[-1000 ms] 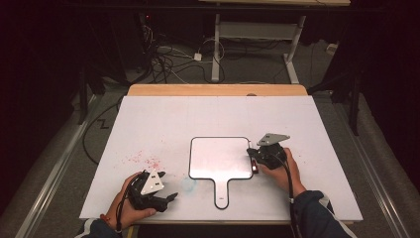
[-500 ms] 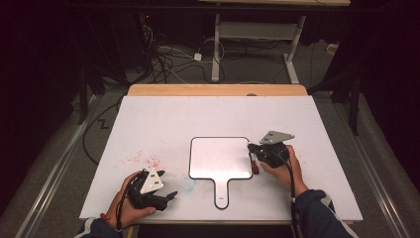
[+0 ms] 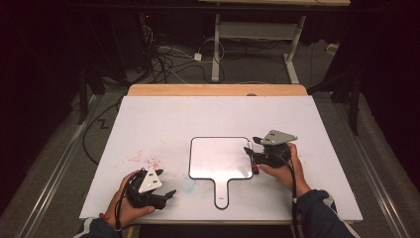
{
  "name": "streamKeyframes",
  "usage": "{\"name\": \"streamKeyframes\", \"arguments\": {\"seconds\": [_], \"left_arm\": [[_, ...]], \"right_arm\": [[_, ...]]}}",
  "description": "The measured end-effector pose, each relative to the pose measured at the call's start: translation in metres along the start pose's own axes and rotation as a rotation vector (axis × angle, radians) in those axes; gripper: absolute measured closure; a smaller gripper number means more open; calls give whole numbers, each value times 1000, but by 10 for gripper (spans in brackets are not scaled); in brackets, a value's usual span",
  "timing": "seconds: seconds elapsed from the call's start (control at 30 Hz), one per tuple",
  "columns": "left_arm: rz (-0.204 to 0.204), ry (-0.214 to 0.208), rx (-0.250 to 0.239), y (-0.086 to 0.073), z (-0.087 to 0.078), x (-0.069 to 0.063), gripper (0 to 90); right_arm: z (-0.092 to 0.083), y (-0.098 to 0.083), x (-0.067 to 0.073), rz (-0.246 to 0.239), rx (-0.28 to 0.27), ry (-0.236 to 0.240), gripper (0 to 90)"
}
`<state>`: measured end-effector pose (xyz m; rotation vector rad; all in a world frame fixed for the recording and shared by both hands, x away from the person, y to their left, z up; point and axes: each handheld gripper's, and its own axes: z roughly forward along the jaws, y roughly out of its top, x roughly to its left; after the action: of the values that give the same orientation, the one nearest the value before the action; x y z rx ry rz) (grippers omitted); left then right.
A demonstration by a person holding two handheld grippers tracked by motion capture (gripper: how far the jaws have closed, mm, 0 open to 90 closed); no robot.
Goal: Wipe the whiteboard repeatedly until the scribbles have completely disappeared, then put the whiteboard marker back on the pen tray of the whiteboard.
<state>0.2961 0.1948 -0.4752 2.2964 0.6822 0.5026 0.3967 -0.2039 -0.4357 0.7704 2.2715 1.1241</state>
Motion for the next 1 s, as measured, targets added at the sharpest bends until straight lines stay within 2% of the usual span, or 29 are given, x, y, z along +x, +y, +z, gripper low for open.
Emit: {"name": "streamKeyframes", "arguments": {"seconds": [0.2,0.27,0.33,0.43,0.6,0.73,0.83,0.9,1.0], "left_arm": [[-6,4,-1,-1,0,1,201],[-9,10,-3,-2,-2,0,201],[-11,14,1,-3,-3,0,201],[-20,25,-5,-3,-5,1,201],[-22,37,-13,-1,-4,1,201],[-24,45,-14,-1,-5,1,201],[-27,55,-19,-1,-5,1,201],[-29,59,-25,0,-6,1,201],[-23,63,-30,2,-5,1,200]], "right_arm": [[-20,6,7,-34,-49,-24,353],[-27,6,9,-44,-50,-68,299],[-35,4,11,-57,-57,-90,293],[-50,-2,12,-38,-96,-90,274],[-70,-18,14,-37,-132,-121,263],[-84,-34,15,-25,-155,-124,260],[-92,-47,18,-23,-158,-126,259],[-95,-56,21,-28,-150,-144,255],[-100,-69,23,-3,-148,-144,248]]}}
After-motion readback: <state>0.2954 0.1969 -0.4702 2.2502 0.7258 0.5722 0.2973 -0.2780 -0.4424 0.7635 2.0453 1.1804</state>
